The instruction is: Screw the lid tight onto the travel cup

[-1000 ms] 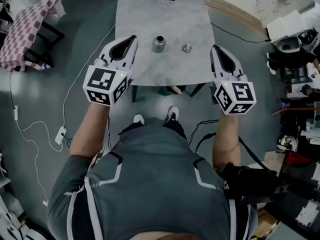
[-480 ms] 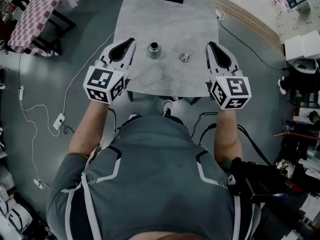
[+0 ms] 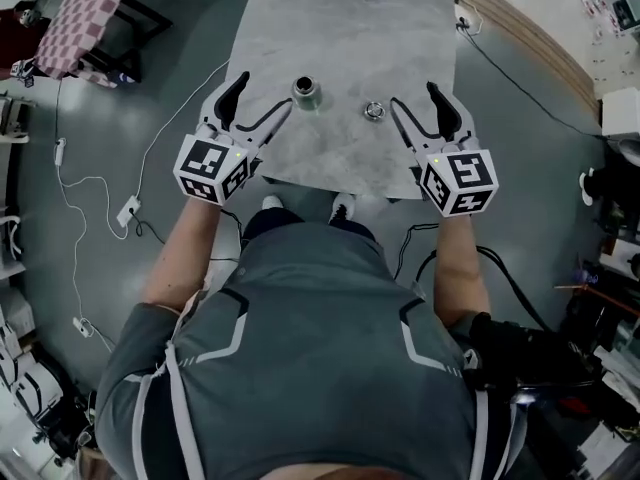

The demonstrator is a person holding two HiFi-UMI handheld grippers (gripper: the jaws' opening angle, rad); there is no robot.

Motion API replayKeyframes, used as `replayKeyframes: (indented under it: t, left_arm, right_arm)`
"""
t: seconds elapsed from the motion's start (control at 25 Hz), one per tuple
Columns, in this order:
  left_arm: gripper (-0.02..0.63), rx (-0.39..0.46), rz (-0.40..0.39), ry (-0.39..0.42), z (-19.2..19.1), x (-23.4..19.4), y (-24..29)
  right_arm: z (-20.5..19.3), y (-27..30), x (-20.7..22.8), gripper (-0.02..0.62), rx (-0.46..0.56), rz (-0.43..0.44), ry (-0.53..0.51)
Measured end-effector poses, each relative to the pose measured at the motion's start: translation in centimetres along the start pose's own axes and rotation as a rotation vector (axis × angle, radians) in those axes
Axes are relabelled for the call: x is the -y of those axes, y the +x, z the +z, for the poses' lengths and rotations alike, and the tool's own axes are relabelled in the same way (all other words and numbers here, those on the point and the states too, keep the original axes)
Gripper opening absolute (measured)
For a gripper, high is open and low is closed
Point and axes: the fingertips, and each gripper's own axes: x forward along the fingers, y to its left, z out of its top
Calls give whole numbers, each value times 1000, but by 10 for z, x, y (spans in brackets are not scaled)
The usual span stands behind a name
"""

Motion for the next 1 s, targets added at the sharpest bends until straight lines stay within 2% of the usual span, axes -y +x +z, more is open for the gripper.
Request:
replayKeyframes:
  t: [0.24,0.52,0.68,1.0]
  left_arm:
    - [391,-62,-28,-24,-39,-12,6]
    - [391,-112,-69,-33,-81,-18,22]
    - [390,-168,-115,-37,-107,-15,30]
    - [390,-233,-95,-64,-157,-17,54]
  right_arm:
    - [-22,15,3,324,-35,-37,42]
    - [-52,27,0,330,-94,-91,72]
    - [-74,30,1,331,-125,-110,86]
    - [-132,45,7,336,-201,-125,119]
